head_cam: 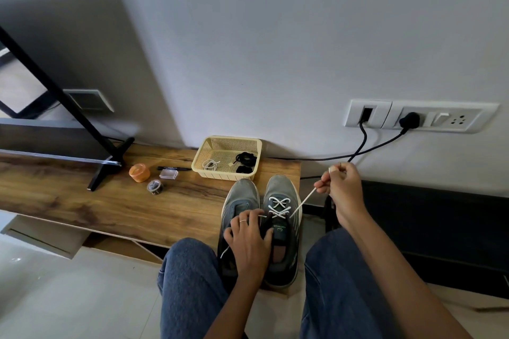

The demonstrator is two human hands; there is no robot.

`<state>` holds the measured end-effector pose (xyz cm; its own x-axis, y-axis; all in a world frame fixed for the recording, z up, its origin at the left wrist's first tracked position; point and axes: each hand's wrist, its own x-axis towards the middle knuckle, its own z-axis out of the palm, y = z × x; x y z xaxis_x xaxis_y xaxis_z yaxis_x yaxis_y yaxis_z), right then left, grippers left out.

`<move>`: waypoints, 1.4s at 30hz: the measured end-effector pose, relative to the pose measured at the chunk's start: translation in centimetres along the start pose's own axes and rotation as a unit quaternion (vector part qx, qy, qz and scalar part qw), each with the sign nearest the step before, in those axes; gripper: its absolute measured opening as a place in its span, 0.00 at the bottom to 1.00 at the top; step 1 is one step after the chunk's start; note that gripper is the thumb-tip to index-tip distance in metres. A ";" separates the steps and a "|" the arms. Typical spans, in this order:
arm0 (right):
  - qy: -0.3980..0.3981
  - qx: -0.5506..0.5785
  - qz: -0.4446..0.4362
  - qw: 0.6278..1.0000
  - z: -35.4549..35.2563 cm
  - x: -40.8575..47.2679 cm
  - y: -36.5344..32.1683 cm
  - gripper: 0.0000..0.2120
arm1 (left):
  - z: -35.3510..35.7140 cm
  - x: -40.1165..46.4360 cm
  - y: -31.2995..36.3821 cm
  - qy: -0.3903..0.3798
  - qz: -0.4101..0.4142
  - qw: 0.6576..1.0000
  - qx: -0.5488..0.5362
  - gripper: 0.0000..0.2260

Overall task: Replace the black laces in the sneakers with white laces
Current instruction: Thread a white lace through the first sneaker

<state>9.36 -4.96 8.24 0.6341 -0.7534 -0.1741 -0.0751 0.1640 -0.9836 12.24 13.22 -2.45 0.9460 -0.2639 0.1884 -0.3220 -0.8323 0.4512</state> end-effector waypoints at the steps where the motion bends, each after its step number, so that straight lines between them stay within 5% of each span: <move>1: -0.016 -0.006 -0.015 1.000 -0.2 -0.2 -0.4 0.09 | -0.1 0.0 0.1 0.004 0.000 1.000 0.002 0.21; 8: -0.149 -0.075 -0.011 0.986 0.2 -1.4 -0.5 0.07 | -0.4 -0.2 -0.3 0.034 -0.039 0.998 0.020 0.11; 16: -0.235 -0.250 -0.026 0.939 2.5 -2.9 3.6 0.02 | -1.7 0.3 -0.2 -0.030 -0.090 0.995 -0.042 0.10; 26: -0.207 -0.406 -0.093 0.885 5.7 -4.0 7.6 0.04 | -2.2 0.7 -0.2 -0.063 -0.137 0.985 -0.086 0.08; 42: -0.169 -0.453 -0.077 0.872 6.9 -4.0 8.2 0.05 | -2.3 0.7 -0.2 -0.057 -0.132 0.985 -0.092 0.07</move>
<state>11.51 3.81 1.18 0.8692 -0.4667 -0.1637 -0.4498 -0.6084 -0.6538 12.86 14.33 -0.37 0.9923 -0.1125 -0.0512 -0.0562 -0.7797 0.6236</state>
